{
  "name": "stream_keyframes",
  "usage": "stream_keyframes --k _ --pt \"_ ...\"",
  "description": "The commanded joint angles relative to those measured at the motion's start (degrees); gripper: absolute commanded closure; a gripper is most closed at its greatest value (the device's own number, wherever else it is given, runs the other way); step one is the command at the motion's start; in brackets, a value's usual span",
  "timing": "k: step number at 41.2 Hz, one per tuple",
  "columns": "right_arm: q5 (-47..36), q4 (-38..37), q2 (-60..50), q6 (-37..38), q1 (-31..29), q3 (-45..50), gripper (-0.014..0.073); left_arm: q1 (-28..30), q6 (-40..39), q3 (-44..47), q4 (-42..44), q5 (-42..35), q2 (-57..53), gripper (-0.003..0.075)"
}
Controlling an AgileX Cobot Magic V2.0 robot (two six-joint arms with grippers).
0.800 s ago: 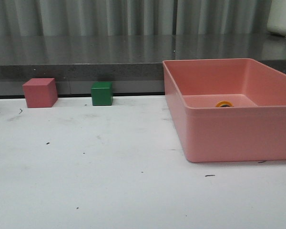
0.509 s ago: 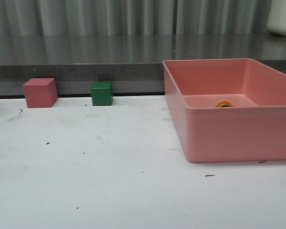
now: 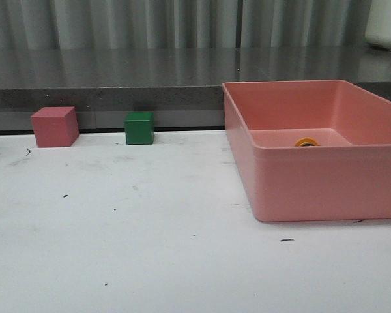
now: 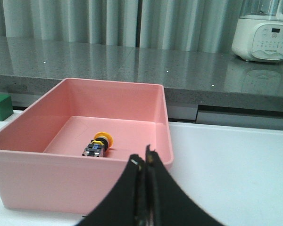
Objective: Place and stand button with both arms
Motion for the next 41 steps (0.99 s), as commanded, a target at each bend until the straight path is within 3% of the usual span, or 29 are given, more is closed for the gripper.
stream_keyframes --k 1,7,14,27,32,41 --pt "-6.2 0.0 -1.1 -0.1 -0.4 -0.2 0.0650 0.0 0.0 0.8 -0.5 -6.7 -1.3 0.0740" --pt "-0.5 0.1 -1.1 -0.1 -0.3 -5.8 0.0650 0.0 0.0 -4.2 -1.5 -5.5 -1.0 0.0740" --pt "11.5 0.1 1.1 -0.1 -0.3 -19.5 0.0650 0.0 0.0 -17.9 -1.5 0.0 1.6 0.0740" --pt "29.1 0.0 15.4 -0.1 -0.3 -39.9 0.0650 0.0 0.0 -42.0 -1.1 19.9 17.2 0.0740" --pt "33.3 0.0 20.3 -0.1 -0.3 -41.9 0.0650 0.0 0.0 -44.7 -1.1 25.4 22.5 0.0740" --pt "35.2 0.0 26.3 -0.1 -0.3 -41.6 0.0650 0.0 0.0 -44.6 -1.1 25.1 29.3 0.0740"
